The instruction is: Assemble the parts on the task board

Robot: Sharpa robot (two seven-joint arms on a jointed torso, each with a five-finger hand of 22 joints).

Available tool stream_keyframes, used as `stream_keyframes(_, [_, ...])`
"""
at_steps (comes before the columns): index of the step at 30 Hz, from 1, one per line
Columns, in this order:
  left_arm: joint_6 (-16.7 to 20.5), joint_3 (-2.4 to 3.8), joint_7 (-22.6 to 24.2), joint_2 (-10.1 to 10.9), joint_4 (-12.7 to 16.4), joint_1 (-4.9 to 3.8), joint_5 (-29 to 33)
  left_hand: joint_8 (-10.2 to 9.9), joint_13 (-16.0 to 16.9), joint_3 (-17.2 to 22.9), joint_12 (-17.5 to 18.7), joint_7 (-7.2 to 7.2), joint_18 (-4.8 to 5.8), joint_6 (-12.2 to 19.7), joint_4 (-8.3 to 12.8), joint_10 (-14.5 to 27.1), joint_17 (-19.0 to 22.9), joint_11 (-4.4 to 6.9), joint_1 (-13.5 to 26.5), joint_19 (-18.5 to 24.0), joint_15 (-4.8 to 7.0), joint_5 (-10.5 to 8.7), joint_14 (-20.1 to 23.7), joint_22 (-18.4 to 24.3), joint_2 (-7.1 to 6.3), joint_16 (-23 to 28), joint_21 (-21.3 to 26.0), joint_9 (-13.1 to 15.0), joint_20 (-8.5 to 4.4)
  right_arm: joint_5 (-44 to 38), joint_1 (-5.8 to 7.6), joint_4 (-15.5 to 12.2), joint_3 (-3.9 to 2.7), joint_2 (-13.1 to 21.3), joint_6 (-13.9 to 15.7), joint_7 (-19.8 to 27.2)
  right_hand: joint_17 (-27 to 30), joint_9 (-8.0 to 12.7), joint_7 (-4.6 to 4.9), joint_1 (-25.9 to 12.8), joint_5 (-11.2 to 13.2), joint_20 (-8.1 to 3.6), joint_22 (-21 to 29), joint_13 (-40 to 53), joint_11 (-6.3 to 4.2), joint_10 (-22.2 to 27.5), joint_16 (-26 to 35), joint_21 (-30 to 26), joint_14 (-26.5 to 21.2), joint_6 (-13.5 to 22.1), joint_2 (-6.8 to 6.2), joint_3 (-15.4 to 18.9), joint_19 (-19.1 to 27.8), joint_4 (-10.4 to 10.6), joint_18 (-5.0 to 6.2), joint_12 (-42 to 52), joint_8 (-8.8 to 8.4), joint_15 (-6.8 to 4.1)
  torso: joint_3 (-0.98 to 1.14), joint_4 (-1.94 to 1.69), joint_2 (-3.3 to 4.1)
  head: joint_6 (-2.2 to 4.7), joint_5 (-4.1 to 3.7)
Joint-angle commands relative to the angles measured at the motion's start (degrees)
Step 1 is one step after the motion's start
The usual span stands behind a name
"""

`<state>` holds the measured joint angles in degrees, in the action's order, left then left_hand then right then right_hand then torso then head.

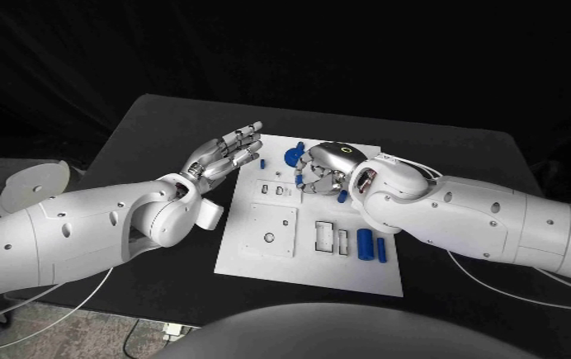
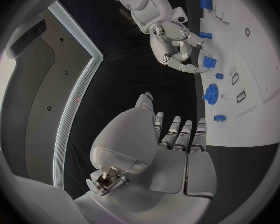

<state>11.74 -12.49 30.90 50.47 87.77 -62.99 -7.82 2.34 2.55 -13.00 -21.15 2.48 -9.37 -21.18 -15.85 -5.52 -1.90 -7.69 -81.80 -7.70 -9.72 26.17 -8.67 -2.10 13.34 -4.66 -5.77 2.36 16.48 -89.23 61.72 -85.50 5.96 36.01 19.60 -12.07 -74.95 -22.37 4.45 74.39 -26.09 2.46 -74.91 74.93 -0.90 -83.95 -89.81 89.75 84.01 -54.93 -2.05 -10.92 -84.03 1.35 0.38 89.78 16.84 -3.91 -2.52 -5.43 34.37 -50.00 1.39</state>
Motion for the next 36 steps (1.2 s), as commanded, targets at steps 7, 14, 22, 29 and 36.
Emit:
stream_keyframes(7, [-1.2, 0.04, 0.7, -0.6, -0.3, -0.01, 0.1, 0.1, 0.1, 0.3, -0.3, -0.34, -0.76, 0.0, 0.0, -0.1, -0.1, -0.46, -0.7, -0.2, -0.07, 0.39, -0.4, -0.1, 0.03, -0.3, -0.4, 0.0, 0.19, -3.3, -0.24, 1.7, -0.02, -1.9, -3.2, -4.5, -15.1, -3.1, -0.13, -0.3, -0.6, 0.43, -15.1, 15.1, 0.68, -6.1, -0.2, 0.3, 6.0, -0.1, -0.04, -0.3, -6.0, -0.5, -0.38, 0.2, 0.07, 0.45, 0.01, 0.10, -0.04, 0.00, -0.03])
stream_keyframes(14, [-1.4, 0.04, 0.6, -0.7, -0.5, -0.01, 0.1, 0.1, 0.1, 0.3, -0.3, -0.34, -0.76, 0.0, 0.0, -0.1, -0.1, -0.46, -0.7, -0.2, -0.07, 0.39, -0.4, -0.1, 0.03, -0.3, -0.4, 0.0, 0.19, -3.5, -0.51, 2.8, -0.02, -3.2, -4.4, -5.3, -15.1, -3.1, -0.09, -0.3, -0.6, 0.46, -15.1, 15.1, 0.73, -6.1, -0.2, 0.3, 6.0, -0.1, -0.06, -0.3, -6.0, -0.6, -0.38, 0.2, 0.00, 0.49, 0.04, 0.04, 0.00, 0.00, 0.25])
stream_keyframes(22, [-1.5, 0.04, 0.6, -0.8, -0.6, 0.00, 0.1, 0.1, 0.1, 0.3, -0.3, -0.34, -0.76, 0.0, 0.0, -0.1, -0.1, -0.46, -0.7, -0.2, -0.07, 0.39, -0.4, -0.1, 0.03, -0.3, -0.4, 0.0, 0.19, -3.6, -1.39, 4.3, -0.02, -4.4, -3.9, -4.7, -15.1, -3.1, 0.13, -0.3, -0.3, 0.58, -15.1, 15.1, 0.78, -6.1, -0.2, 0.3, 6.0, 0.4, -0.09, -0.6, -6.0, -0.8, -0.38, 0.2, -0.60, 0.60, 0.02, 0.10, 0.03, 0.00, 0.33])
stream_keyframes(29, [-1.6, 0.04, 0.5, -0.9, -0.7, 0.00, 0.1, 0.1, 0.1, 0.3, -0.3, -0.42, -0.76, 0.0, 0.0, -0.1, -0.1, -0.49, -0.8, -0.2, -0.08, 0.42, -0.5, -0.1, 0.08, -0.3, -0.4, 0.0, 0.19, -3.7, -1.67, 5.3, -0.02, -4.8, -4.1, -4.6, -15.1, -3.0, 0.28, -0.4, 0.5, 0.68, -15.1, 15.1, 0.83, -6.1, -0.2, 0.3, 6.0, 0.9, -0.13, -0.8, -6.0, -1.0, -0.38, 0.2, -1.30, 0.65, -0.03, 0.04, -0.07, 0.00, 0.21])
stream_keyframes(36, [-1.7, 0.04, 0.5, -1.1, -0.9, 0.01, 0.2, 0.1, 0.1, 0.3, -0.3, -0.42, -0.76, 0.0, 0.0, -0.1, -0.1, -0.49, -0.8, -0.2, -0.08, 0.42, -0.5, -0.1, 0.08, -0.3, -0.4, 0.0, 0.19, -3.7, -1.75, 5.5, -0.02, -5.0, -4.9, -4.4, -15.1, -2.6, 0.53, -0.7, 2.4, 0.81, -15.1, 15.1, 0.96, -6.1, -0.2, 0.3, 6.0, 2.7, -0.45, -1.2, -6.0, -1.3, -0.38, 0.2, -3.13, 0.75, -0.01, 0.10, -0.04, 0.00, 0.18])
